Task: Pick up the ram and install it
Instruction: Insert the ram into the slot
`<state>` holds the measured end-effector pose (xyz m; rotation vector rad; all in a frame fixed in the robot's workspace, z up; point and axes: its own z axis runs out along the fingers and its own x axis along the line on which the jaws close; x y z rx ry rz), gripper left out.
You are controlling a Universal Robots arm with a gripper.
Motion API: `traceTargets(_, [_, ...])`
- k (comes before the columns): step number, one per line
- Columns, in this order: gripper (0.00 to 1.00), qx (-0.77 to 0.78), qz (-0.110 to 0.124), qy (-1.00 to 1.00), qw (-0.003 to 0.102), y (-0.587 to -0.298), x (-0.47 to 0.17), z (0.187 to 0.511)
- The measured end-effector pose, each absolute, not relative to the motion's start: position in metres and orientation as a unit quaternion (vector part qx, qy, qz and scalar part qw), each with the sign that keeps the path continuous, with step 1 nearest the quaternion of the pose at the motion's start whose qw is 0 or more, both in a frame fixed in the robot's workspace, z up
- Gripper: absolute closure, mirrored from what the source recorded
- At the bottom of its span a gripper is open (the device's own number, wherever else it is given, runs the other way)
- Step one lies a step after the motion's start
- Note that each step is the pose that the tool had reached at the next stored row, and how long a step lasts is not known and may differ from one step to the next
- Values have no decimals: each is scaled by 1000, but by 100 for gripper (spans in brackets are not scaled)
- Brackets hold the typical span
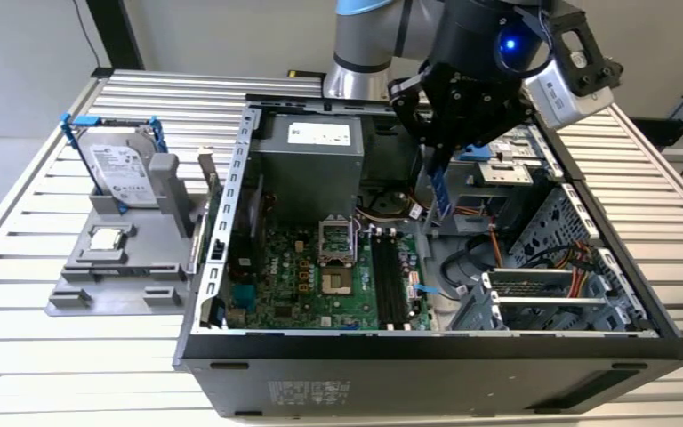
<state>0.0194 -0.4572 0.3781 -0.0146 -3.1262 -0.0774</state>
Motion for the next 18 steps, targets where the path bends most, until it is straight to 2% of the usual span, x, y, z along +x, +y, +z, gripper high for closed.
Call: traceTargets(18, [100, -14, -25, -1000, 7, -457, 19, 359])
